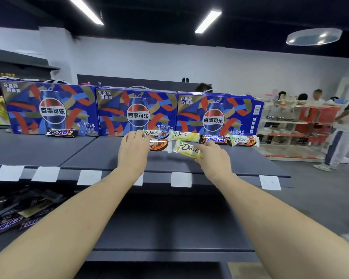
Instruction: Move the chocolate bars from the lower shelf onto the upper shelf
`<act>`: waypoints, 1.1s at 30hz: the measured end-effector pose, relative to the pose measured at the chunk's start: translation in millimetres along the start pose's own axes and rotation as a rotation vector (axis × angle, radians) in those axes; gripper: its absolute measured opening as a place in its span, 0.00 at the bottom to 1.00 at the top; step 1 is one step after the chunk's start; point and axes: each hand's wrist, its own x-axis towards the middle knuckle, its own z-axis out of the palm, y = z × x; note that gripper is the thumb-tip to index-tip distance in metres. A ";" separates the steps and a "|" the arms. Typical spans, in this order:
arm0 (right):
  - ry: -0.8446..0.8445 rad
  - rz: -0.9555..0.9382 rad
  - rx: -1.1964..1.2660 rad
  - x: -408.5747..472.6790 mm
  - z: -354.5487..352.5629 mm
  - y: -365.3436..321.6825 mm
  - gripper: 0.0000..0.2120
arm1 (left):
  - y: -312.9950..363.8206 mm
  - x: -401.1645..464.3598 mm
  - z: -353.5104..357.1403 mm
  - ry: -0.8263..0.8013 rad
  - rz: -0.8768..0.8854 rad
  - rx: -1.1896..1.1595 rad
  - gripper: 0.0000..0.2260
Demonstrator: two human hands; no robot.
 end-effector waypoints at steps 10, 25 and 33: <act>-0.091 0.026 -0.076 71.9 35.4 8.9 0.21 | -18.7 58.2 41.4 0.029 -0.024 0.034 0.13; -0.124 0.006 -0.047 155.1 85.3 9.3 0.21 | -7.7 123.6 94.6 0.029 0.059 0.070 0.14; -0.119 -0.033 -0.081 174.7 98.2 10.6 0.23 | -6.2 138.1 105.6 0.027 0.053 0.092 0.15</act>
